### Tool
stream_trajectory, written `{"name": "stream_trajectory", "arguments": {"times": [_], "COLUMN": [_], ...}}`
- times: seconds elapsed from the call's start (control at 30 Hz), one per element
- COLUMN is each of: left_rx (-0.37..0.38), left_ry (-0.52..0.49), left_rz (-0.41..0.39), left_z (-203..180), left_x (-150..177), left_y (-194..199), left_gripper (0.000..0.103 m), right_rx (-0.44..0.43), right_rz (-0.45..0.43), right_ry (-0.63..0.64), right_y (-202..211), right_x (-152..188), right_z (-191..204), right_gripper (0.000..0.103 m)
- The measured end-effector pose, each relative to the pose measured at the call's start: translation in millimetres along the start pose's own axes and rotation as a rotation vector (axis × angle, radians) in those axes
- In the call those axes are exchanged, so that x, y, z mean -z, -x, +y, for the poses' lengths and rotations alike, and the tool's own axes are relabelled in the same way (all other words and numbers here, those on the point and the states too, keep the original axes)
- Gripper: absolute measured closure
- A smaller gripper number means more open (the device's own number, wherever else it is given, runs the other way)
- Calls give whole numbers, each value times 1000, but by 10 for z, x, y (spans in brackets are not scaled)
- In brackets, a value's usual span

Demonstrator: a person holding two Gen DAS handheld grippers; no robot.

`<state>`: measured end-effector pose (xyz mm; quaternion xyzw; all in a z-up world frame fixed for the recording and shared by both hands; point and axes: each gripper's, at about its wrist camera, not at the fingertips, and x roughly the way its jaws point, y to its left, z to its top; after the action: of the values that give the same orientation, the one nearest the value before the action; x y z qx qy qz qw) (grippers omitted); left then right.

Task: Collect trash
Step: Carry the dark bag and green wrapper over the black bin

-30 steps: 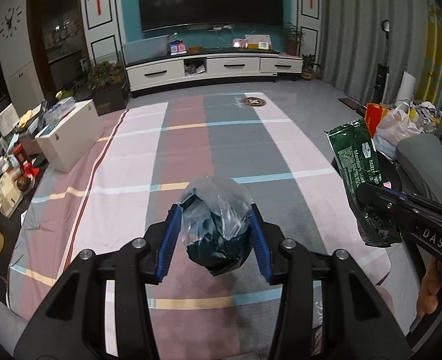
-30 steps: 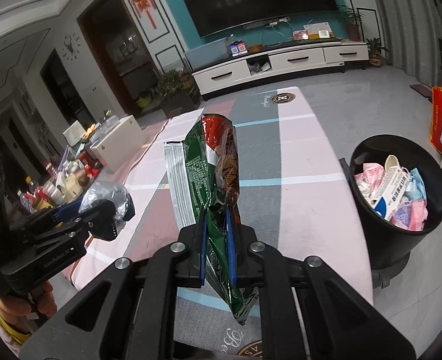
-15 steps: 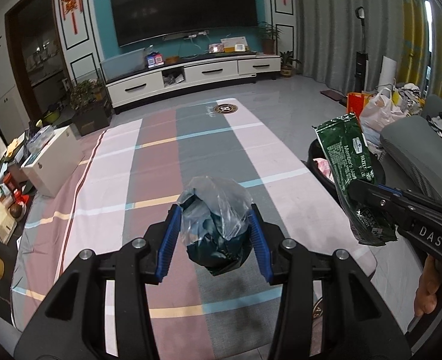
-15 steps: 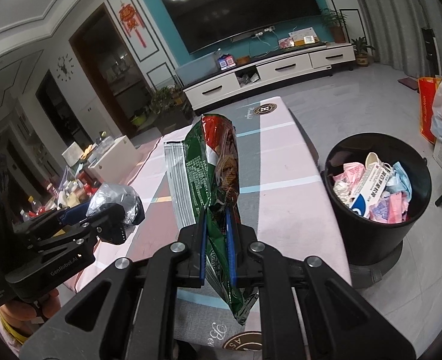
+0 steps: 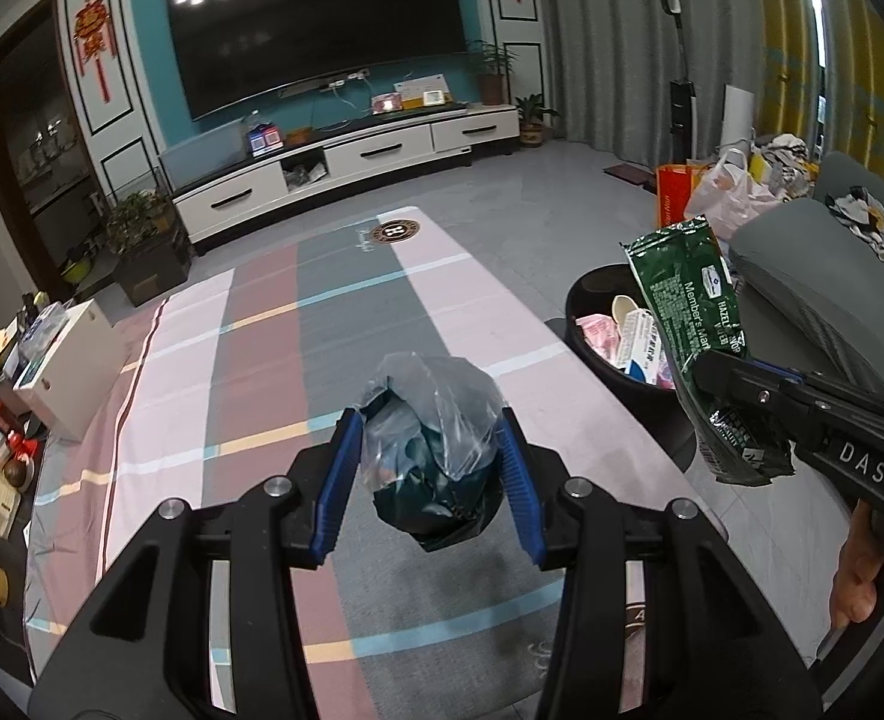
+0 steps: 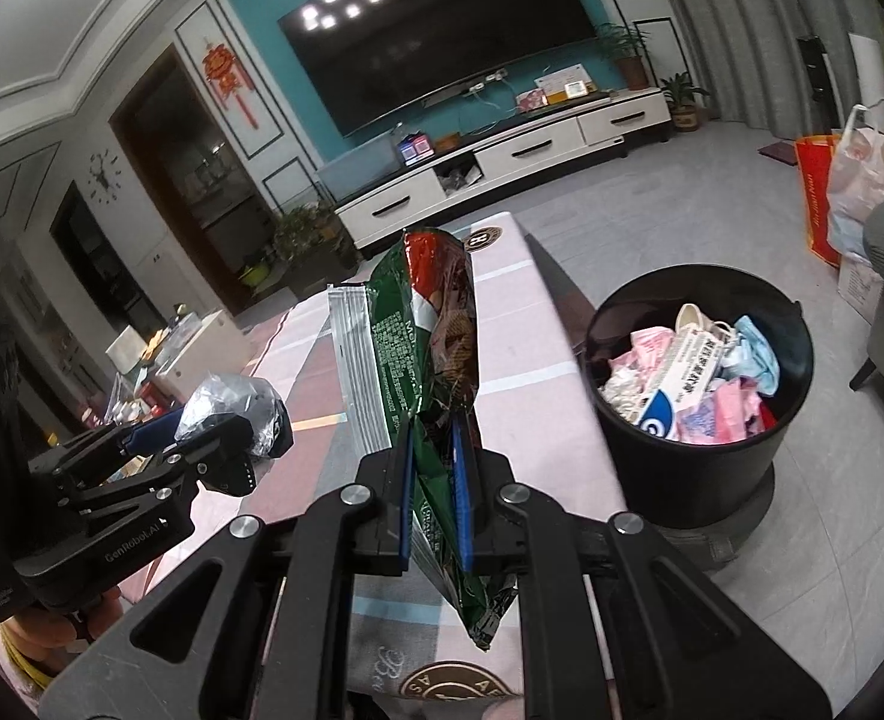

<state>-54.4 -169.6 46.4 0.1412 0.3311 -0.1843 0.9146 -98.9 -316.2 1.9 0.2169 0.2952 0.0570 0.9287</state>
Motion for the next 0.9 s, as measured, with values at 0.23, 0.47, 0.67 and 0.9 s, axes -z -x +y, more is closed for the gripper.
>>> {"name": "stream_trajectory", "arguments": {"times": [0.23,0.47,0.67,0.9], "left_rx": [24,77,133,184], "left_ry": [-46,-76,-96,-148], "left_rz": [0,3,13,6], "left_z": [-226,-459,-715,-1127], "left_x": [-84,-197,-379,-595], "left_y": [-86,-276,-538,-883], "left_gripper": [56,56,56,56], "right_rx": [29,87,134,169], "right_rz": [-35,-69,-94,-100], "right_ry": [-40,-113,-177,-240], "right_y": [116,211,232,39], "right_x": [-13,-50,-70,-197], "right_z": [-211,-566,-889,-1251], "right_gripper": [91,91,91,91]}}
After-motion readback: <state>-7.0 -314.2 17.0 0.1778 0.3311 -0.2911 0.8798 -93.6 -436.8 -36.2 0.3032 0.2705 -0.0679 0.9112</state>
